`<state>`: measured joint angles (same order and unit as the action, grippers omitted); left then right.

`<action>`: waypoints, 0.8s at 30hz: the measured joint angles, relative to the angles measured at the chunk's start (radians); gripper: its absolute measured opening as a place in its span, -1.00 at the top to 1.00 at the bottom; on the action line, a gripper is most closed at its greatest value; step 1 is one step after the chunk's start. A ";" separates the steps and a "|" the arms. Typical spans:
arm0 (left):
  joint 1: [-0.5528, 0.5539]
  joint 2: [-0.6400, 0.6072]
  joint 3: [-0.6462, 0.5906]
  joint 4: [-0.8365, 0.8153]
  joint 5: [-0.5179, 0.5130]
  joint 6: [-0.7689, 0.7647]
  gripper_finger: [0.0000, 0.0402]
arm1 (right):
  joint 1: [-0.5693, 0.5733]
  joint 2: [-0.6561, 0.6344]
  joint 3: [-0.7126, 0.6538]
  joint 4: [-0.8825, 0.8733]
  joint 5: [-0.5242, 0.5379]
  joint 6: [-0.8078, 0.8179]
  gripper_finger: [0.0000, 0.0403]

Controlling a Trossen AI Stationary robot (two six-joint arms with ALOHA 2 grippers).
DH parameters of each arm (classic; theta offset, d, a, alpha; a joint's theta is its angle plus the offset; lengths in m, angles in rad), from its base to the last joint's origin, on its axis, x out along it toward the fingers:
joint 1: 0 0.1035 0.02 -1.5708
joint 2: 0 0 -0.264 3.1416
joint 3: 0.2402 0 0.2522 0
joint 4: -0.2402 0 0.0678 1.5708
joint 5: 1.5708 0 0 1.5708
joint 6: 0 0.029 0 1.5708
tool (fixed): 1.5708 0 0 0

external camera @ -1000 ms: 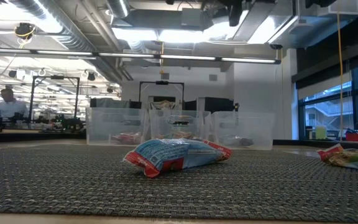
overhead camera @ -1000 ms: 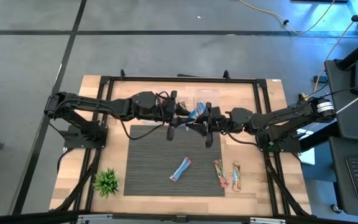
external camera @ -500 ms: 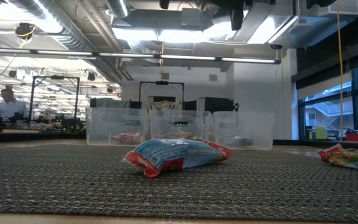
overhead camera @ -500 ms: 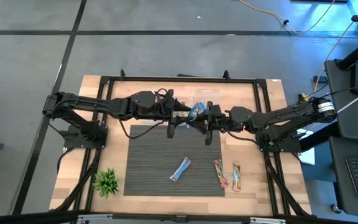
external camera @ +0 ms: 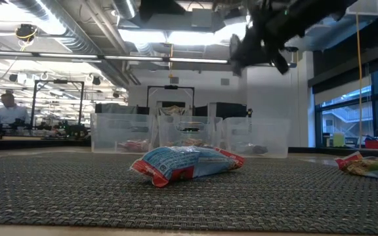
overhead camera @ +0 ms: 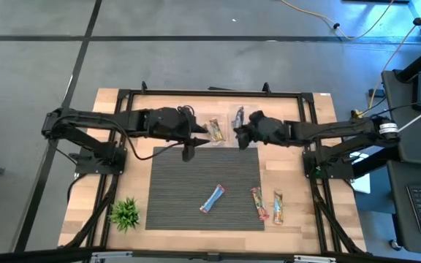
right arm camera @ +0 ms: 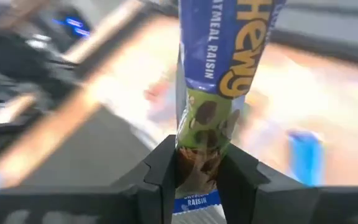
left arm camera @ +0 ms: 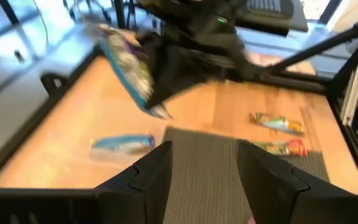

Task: Pick and place Granola Bars by type
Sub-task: Put the blue granola bar into the right transparent bin

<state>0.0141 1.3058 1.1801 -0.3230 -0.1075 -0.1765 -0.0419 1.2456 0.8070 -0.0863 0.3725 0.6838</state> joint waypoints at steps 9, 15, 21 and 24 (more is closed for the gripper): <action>-0.035 0.070 0.000 -0.046 0.000 -0.088 0.16 | -0.153 0.068 0.000 -0.196 -0.085 0.072 0.51; -0.066 0.133 0.000 -0.033 -0.001 -0.178 0.16 | -0.224 0.142 0.000 -0.227 -0.168 0.049 0.51; -0.102 0.211 0.000 0.036 -0.003 -0.204 0.16 | -0.270 0.211 0.000 -0.239 -0.216 -0.011 0.51; -0.115 0.256 0.000 0.061 -0.003 -0.208 0.17 | -0.291 0.237 0.000 -0.243 -0.258 -0.015 0.51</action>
<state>-0.1006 1.5616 1.1801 -0.2619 -0.1108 -0.3849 -0.3327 1.4823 0.8066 -0.3289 0.1143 0.6685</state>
